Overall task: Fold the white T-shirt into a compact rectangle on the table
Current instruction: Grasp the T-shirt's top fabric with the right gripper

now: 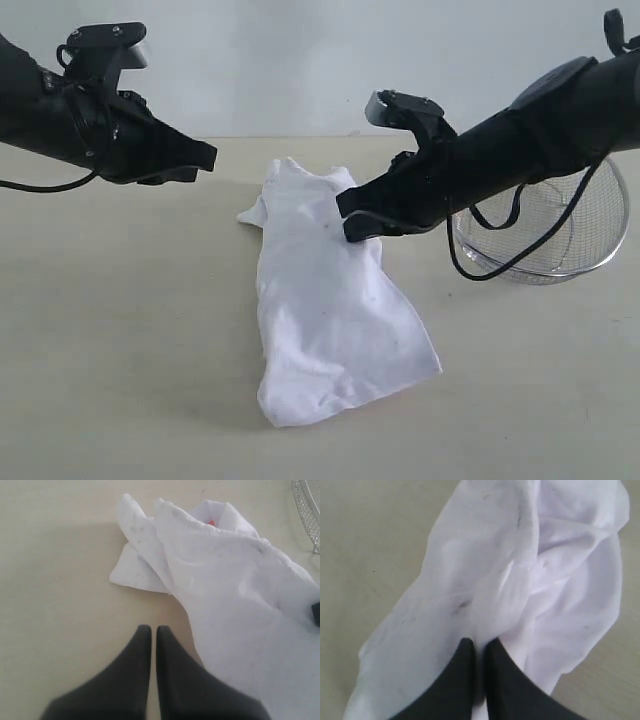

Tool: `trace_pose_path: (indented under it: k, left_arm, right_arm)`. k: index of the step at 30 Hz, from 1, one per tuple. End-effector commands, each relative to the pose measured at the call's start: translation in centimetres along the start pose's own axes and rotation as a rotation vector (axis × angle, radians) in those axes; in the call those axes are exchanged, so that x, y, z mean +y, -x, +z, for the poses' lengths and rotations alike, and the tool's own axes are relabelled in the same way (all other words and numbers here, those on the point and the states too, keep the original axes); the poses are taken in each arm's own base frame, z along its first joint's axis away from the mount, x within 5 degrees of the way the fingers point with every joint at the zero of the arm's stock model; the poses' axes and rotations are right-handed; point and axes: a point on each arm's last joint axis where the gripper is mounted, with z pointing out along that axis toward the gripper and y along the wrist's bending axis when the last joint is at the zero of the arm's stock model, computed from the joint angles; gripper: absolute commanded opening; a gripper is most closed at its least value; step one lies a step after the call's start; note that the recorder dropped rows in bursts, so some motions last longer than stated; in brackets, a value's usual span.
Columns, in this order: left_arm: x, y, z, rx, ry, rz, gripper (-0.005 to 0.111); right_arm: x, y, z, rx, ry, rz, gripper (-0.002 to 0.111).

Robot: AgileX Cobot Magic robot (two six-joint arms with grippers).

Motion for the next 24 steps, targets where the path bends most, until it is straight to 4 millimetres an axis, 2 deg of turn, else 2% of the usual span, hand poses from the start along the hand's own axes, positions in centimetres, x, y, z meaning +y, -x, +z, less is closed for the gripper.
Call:
trace_pose_path:
  k: [1, 5, 8, 11, 17, 21, 22, 24]
  left_arm:
    - [-0.1, 0.5, -1.0, -0.023, 0.001, 0.006, 0.004]
    - [0.3, 1.2, -3.4, -0.056, 0.013, 0.026, 0.004]
    - [0.9, 1.4, -6.1, -0.064, 0.012, 0.018, 0.004]
    - [1.6, 1.5, -9.0, -0.081, 0.04, 0.009, 0.004]
    - [2.4, 1.1, -14.1, -0.107, 0.117, -0.001, 0.004]
    - [2.3, 0.2, -15.5, -0.04, 0.15, 0.003, 0.004]
    - [2.4, -0.2, -15.7, -0.004, 0.171, -0.008, 0.004]
    - [2.4, -0.6, -15.7, 0.034, 0.171, -0.02, 0.004]
  right_arm:
    - [0.9, 0.5, -0.3, 0.019, 0.07, -0.036, 0.0]
    - [4.4, 2.5, -0.8, 0.006, 0.177, -0.136, 0.0]
    - [8.4, 4.2, -0.8, -0.03, 0.234, -0.23, 0.0]
    - [12.6, 4.6, 0.1, -0.034, 0.297, -0.314, 0.0]
    - [20.2, 2.4, 4.0, 0.015, 0.391, -0.474, 0.0]
    - [23.3, 0.6, 6.6, 0.032, 0.409, -0.52, 0.0]
    - [24.1, -0.3, 7.9, 0.048, 0.408, -0.527, 0.0]
    - [24.3, -1.4, 8.8, 0.1, 0.434, -0.524, 0.0]
